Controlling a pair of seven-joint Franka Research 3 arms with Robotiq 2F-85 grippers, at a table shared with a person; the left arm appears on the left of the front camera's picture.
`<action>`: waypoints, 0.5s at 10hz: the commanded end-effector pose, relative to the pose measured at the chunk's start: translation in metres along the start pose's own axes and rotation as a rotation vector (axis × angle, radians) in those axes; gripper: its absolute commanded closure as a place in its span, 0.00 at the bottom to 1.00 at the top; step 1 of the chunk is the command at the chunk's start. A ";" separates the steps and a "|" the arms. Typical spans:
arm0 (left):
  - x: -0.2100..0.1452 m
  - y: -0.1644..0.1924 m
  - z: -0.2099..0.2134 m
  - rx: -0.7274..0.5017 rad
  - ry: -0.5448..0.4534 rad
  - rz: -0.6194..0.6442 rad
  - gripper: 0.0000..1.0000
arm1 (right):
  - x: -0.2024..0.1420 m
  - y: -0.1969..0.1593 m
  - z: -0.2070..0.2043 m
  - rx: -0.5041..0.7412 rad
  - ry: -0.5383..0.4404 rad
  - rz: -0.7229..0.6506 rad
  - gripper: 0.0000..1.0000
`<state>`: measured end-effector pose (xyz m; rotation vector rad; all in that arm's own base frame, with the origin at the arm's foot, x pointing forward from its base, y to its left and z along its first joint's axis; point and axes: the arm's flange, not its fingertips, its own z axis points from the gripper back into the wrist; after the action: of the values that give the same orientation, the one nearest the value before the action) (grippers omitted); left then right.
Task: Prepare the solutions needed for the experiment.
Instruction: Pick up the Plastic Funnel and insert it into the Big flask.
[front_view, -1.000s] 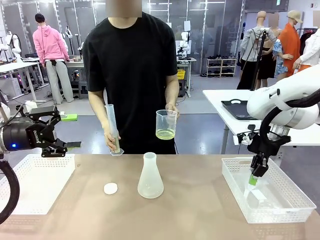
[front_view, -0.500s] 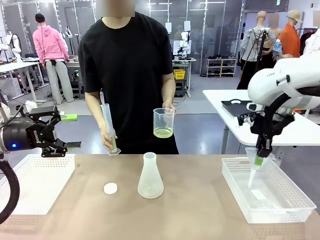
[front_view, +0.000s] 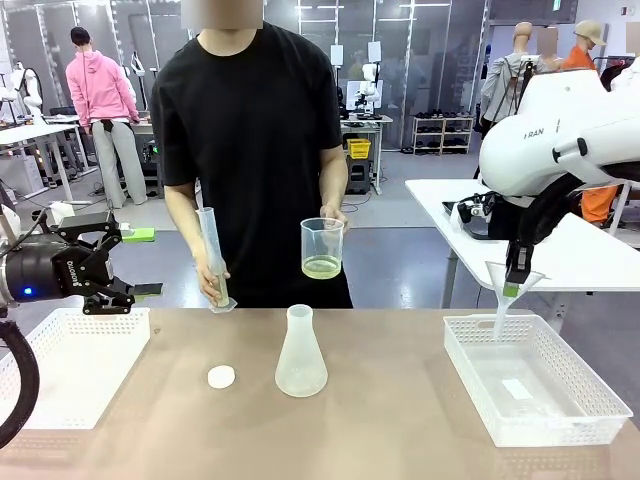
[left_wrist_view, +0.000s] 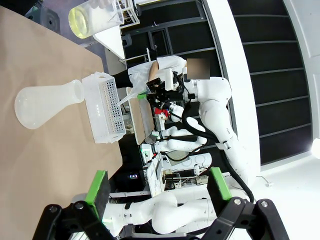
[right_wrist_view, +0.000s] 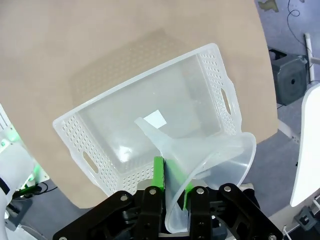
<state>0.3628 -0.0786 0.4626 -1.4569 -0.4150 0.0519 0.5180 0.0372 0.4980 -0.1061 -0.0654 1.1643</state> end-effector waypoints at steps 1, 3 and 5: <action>-0.001 -0.001 -0.001 -0.020 -0.005 0.008 0.00 | -0.008 -0.005 -0.007 0.041 -0.015 0.005 1.00; -0.001 -0.001 -0.001 -0.020 -0.005 0.008 0.00 | -0.008 -0.005 -0.007 0.041 -0.015 0.005 1.00; -0.001 -0.001 -0.001 -0.020 -0.005 0.008 0.00 | -0.008 -0.004 -0.008 0.023 0.003 -0.012 0.93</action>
<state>0.3628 -0.0786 0.4626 -1.4569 -0.4150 0.0519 0.5199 0.0271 0.4902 -0.0857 -0.0480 1.1513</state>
